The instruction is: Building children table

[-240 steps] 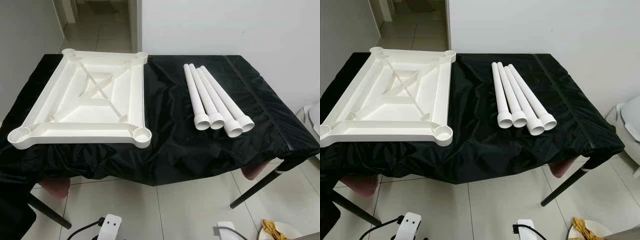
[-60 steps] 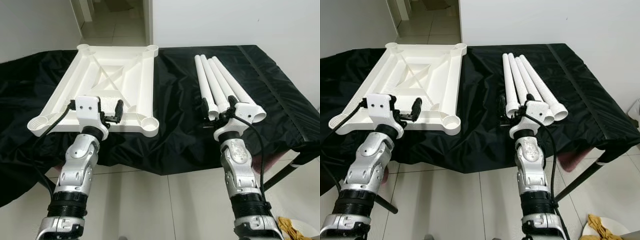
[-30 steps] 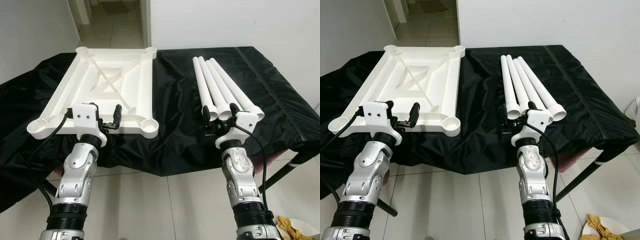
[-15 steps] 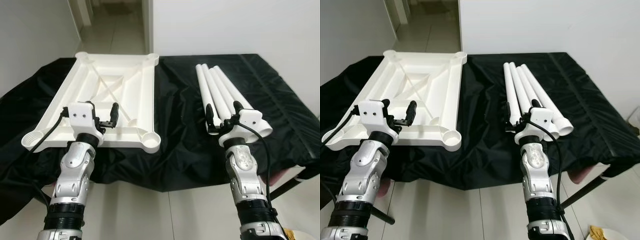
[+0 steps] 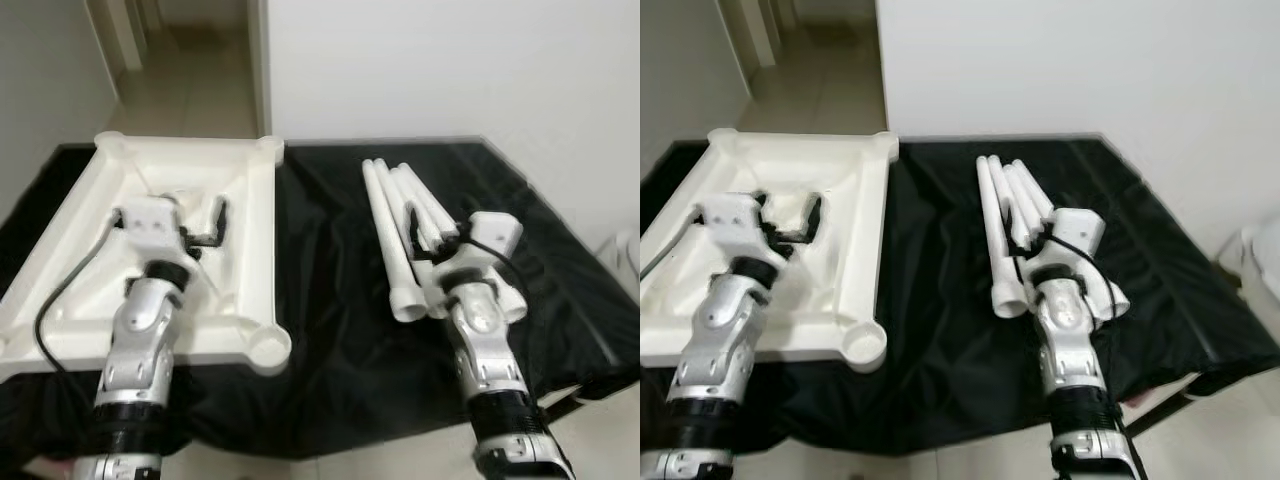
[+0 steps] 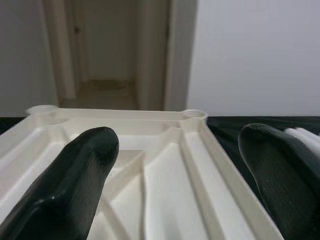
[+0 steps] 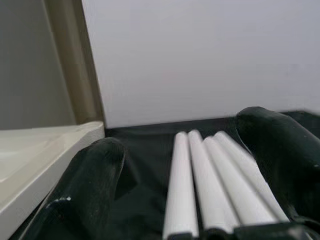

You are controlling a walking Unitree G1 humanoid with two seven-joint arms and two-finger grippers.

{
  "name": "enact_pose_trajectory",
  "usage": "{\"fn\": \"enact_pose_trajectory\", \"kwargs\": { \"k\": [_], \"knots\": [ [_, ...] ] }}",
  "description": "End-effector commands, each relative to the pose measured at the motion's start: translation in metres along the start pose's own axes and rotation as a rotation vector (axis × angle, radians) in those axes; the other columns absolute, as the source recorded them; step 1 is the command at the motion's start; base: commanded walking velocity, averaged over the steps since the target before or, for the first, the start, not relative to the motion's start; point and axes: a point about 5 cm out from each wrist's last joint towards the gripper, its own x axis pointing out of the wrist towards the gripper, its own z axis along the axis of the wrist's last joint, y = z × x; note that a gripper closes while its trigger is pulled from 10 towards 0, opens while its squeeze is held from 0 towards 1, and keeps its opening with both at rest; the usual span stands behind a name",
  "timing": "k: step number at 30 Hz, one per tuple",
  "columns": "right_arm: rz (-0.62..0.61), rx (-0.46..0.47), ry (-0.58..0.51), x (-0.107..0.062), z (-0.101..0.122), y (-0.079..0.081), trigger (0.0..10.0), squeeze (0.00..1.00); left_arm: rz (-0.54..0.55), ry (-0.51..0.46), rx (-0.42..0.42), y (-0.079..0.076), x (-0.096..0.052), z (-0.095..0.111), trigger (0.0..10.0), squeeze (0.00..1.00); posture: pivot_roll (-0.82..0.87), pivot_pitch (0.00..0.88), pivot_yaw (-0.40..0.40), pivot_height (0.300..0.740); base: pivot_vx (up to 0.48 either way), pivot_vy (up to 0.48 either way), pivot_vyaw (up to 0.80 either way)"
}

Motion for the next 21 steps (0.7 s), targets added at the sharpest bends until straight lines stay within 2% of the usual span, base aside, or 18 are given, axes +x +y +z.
{"fn": "enact_pose_trajectory", "kwargs": {
  "k": [1,4,9,11,13,15,17,21],
  "knots": [
    [-0.022,0.002,0.042,0.002,-0.004,-0.008,10.0,0.0,-0.019,0.009,-0.011,-0.006,0.002,0.0,10.0,0.0,-0.02,0.0,0.02,0.74,0.0,0.0,0.0],
    [-0.022,0.001,0.054,0.004,-0.004,-0.009,10.0,0.0,-0.023,0.013,-0.008,-0.006,0.002,0.001,10.0,0.0,-0.02,0.0,0.02,0.74,0.0,0.0,0.0],
    [-0.004,-0.011,0.089,0.019,0.004,-0.011,10.0,0.0,-0.08,0.041,-0.007,-0.014,0.007,0.005,10.0,0.0,-0.02,0.0,0.019,0.74,0.0,0.0,0.0],
    [-0.014,-0.017,0.124,0.025,0.005,-0.012,10.0,0.0,-0.105,0.048,0.002,-0.017,0.008,0.007,10.0,0.0,-0.02,0.0,0.018,0.74,0.0,0.0,0.0],
    [-0.022,-0.025,0.206,0.033,0.003,-0.008,10.0,0.0,-0.159,0.056,0.023,-0.023,0.011,0.01,10.0,0.0,-0.03,0.0,0.02,0.74,0.0,0.0,0.0],
    [-0.021,-0.019,0.227,0.035,0.002,-0.005,10.0,0.0,-0.176,0.062,0.026,-0.025,0.011,0.011,10.0,0.0,-0.03,0.0,0.02,0.74,0.0,0.0,0.0],
    [-0.021,-0.002,0.314,0.037,-0.005,-0.002,10.0,0.0,-0.222,0.068,0.038,-0.031,0.012,0.013,10.0,0.0,-0.03,0.006,0.022,0.74,0.0,0.0,0.0],
    [-0.027,0.026,0.36,0.038,-0.009,0.0,10.0,0.0,-0.263,0.072,0.043,-0.035,0.012,0.015,10.0,0.0,-0.02,0.009,0.022,0.74,0.0,0.0,0.0]
  ]
}}
